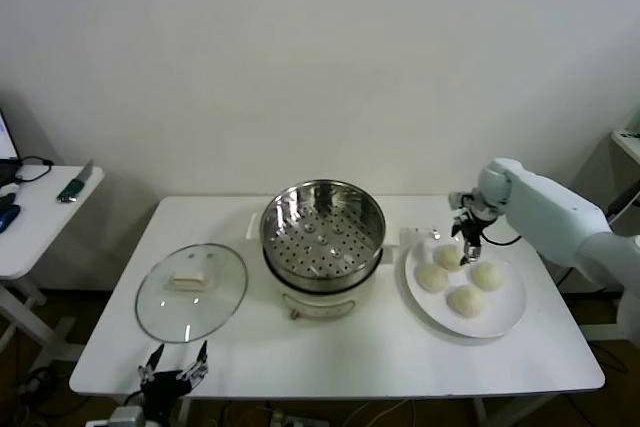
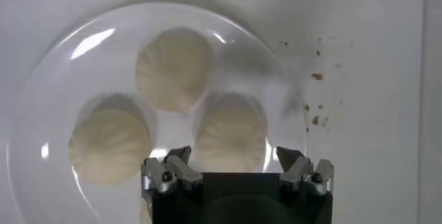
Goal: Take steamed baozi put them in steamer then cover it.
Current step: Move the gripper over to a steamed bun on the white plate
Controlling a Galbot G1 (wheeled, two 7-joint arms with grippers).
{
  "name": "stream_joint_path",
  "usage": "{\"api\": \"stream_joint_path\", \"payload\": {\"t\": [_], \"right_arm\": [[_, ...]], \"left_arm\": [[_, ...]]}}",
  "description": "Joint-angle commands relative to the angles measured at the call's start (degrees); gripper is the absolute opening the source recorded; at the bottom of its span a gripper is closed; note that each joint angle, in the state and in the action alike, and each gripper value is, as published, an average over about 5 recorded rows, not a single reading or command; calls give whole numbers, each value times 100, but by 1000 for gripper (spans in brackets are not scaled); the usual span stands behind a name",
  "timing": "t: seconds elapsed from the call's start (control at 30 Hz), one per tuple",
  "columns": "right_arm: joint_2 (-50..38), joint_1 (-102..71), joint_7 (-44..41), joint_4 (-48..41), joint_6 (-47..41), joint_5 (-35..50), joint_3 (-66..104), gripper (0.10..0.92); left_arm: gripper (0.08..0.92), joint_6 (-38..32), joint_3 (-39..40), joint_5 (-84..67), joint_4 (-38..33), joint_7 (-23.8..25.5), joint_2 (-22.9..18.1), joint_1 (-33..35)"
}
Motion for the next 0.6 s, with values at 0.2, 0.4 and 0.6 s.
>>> {"api": "stream_joint_path", "payload": {"t": [0.2,0.4,0.6], "right_arm": [[329,-181,-7,-579,135,-229,291,823],[346,-244,27,-602,146,-259,374,779],[327,-261,24,-589,214,-263,453,685]], "left_arm": [[823,-17,0,-26,32,-3,5,12],[823,-20,-7,-24,22,-5,19,29],[823,-32,-1,-6,23,-5,22,30]]}}
